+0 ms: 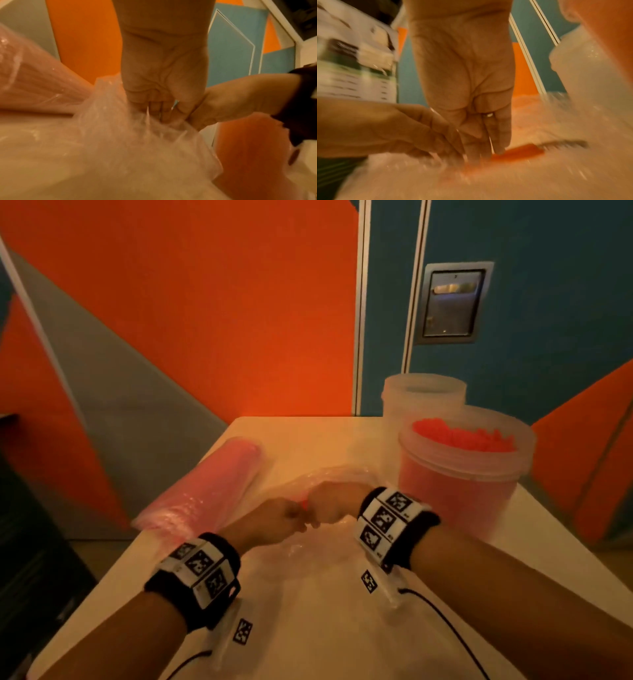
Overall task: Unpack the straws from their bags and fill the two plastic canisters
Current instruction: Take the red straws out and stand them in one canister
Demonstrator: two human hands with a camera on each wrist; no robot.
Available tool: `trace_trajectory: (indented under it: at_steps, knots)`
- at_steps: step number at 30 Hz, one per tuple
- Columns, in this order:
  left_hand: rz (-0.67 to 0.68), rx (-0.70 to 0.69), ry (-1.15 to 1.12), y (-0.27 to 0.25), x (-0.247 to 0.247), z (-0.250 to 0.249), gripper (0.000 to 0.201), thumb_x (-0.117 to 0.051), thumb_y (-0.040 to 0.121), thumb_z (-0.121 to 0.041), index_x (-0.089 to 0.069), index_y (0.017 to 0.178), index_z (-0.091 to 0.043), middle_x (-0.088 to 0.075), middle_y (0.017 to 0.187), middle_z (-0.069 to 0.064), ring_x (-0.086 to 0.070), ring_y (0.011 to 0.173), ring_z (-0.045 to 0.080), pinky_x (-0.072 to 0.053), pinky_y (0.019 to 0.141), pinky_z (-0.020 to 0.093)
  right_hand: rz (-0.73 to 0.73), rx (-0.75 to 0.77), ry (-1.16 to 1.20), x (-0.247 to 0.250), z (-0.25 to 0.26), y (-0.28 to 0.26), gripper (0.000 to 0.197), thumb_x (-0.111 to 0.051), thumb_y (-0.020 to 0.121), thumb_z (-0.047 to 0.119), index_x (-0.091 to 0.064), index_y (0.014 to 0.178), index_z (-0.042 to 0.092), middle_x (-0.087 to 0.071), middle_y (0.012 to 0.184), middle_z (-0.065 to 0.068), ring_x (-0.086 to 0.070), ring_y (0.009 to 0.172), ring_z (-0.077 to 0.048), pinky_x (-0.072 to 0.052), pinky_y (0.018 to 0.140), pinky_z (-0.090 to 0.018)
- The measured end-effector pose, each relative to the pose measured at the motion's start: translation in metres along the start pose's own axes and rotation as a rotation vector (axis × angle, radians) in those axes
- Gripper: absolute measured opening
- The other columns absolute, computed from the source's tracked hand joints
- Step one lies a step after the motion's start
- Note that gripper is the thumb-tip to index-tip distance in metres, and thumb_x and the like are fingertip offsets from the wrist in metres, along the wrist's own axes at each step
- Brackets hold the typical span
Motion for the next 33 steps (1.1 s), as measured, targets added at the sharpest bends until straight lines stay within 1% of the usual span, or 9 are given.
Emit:
trace_trajectory:
  at_steps: [5,8,10,13,19,23,26,30,33]
  knots:
    - [-0.121,0.105,0.279,0.028,-0.001,0.046,0.040,-0.042,0.090,-0.005,-0.053,0.128,-0.011,-0.049,0.136,0.010,-0.050,0.120,0.026,-0.041,0.099,0.032,0.041,-0.077,-0.046,-0.034,-0.021,0.014,0.029,-0.043,0.093,0.011,-0.059,0.116,0.003,-0.058,0.124,-0.012,-0.055,0.112,-0.026,-0.044,0.090,-0.033]
    - [-0.258,0.126,0.284,0.037,0.008,0.060,0.053,-0.044,0.089,-0.005,-0.035,0.141,-0.011,-0.029,0.148,0.013,-0.041,0.130,0.029,-0.037,0.105,0.035,0.153,-0.060,0.038,-0.045,-0.022,0.009,0.033,-0.045,0.088,0.005,-0.061,0.117,0.003,-0.059,0.124,-0.012,-0.054,0.096,-0.022,-0.047,0.081,-0.033]
    - [-0.343,0.118,0.301,0.042,0.013,0.063,0.053,-0.048,0.088,-0.009,-0.037,0.139,-0.012,-0.034,0.145,0.013,-0.042,0.129,0.028,-0.037,0.106,0.035,0.159,-0.042,0.055,-0.046,-0.022,0.006,0.034,-0.044,0.087,0.003,-0.061,0.116,0.002,-0.061,0.117,-0.013,-0.050,0.088,-0.020,-0.047,0.075,-0.031]
    - [-0.235,0.193,0.454,0.054,0.001,0.073,0.049,-0.053,0.083,-0.018,-0.045,0.131,-0.013,-0.047,0.132,0.010,-0.046,0.122,0.030,-0.034,0.107,0.038,0.128,-0.013,0.078,-0.047,-0.024,0.005,0.033,-0.044,0.087,0.003,-0.061,0.115,0.002,-0.059,0.105,-0.011,-0.049,0.087,-0.020,-0.043,0.062,-0.026]
    - [-0.128,0.224,0.597,0.056,-0.011,0.072,0.031,-0.047,0.086,-0.026,-0.052,0.115,-0.019,-0.055,0.114,0.005,-0.049,0.114,0.030,-0.032,0.106,0.045,-0.245,0.015,0.210,-0.023,-0.031,0.016,0.022,-0.050,0.086,0.002,-0.063,0.104,0.003,-0.064,0.103,-0.016,-0.058,0.086,-0.024,-0.046,0.076,-0.029]
    - [-0.182,0.176,0.644,0.050,-0.008,0.058,0.024,-0.045,0.091,-0.025,-0.057,0.111,-0.019,-0.059,0.111,0.003,-0.045,0.114,0.028,-0.038,0.098,0.042,-0.393,0.007,0.199,-0.017,-0.030,0.014,0.035,-0.057,0.084,0.007,-0.053,0.119,0.009,-0.048,0.118,-0.012,-0.048,0.109,-0.026,-0.039,0.086,-0.030]
    - [-0.161,0.125,0.594,0.046,-0.012,0.047,0.020,-0.047,0.091,-0.024,-0.060,0.103,-0.016,-0.062,0.106,0.005,-0.053,0.104,0.025,-0.042,0.090,0.036,-0.280,-0.002,0.058,-0.035,-0.023,0.019,0.050,-0.061,0.081,0.015,-0.044,0.127,0.011,-0.041,0.124,-0.011,-0.039,0.116,-0.028,-0.038,0.090,-0.038]
    - [-0.041,0.112,0.438,0.044,-0.024,0.043,0.026,-0.058,0.088,-0.034,-0.063,0.102,-0.012,-0.063,0.099,0.006,-0.057,0.086,0.020,-0.039,0.072,0.025,-0.261,-0.026,-0.050,-0.044,-0.019,0.021,0.031,-0.044,0.093,0.015,-0.049,0.124,0.012,-0.050,0.119,-0.013,-0.049,0.112,-0.032,-0.038,0.089,-0.042]
    - [0.008,0.114,0.261,0.040,-0.019,0.038,0.036,-0.069,0.079,-0.037,-0.064,0.107,-0.015,-0.064,0.101,0.001,-0.054,0.085,0.011,-0.038,0.073,0.021,-0.248,-0.033,-0.059,-0.046,-0.019,0.021,0.032,-0.039,0.096,0.018,-0.051,0.126,0.015,-0.056,0.115,-0.013,-0.054,0.107,-0.031,-0.040,0.087,-0.040]
Point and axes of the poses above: each hand's wrist, its own y-axis towards the middle knuckle, its own x-axis out of the back of the hand, z = x × y, the point moved 10 cm from there along y, towards the middle knuckle
